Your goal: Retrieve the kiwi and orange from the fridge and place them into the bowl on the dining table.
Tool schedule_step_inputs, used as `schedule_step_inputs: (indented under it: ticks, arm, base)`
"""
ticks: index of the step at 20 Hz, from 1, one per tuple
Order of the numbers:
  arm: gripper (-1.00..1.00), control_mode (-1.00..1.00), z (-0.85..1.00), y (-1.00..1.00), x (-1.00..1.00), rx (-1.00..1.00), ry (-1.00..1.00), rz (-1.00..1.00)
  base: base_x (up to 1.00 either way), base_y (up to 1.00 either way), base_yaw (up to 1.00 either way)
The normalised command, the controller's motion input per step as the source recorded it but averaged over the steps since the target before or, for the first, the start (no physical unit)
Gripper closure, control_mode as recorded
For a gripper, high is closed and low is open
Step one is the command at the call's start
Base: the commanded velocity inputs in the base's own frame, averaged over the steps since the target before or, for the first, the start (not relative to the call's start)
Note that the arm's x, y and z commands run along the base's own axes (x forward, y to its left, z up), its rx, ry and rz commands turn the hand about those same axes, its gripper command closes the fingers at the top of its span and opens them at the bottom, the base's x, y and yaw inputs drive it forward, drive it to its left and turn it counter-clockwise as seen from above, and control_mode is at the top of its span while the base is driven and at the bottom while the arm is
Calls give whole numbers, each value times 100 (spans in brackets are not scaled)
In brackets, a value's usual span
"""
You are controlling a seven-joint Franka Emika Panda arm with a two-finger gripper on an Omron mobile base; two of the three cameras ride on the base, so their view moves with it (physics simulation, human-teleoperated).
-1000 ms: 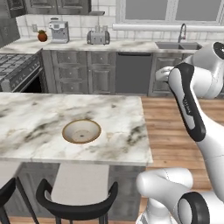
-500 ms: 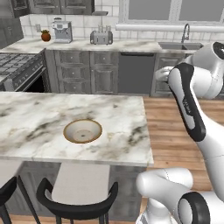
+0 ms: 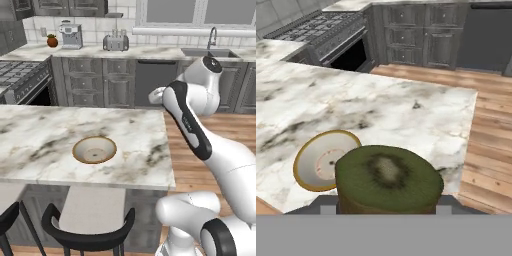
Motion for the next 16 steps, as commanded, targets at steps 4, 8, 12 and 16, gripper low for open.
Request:
schedule_step_inputs:
  ticks: [4,8,12,16]
  arm:
    - [100,-100,-36,62,0,0,17,16]
    - [100,-100,-34,59,0,0,19,17]
    - [100,-100,-44,62,0,-1,14,16]
    - [100,-100,-54,66,0,-4,6,12]
  base:
    - [0,0,0]
    - [0,0,0]
    - [0,0,0]
    - [0,0,0]
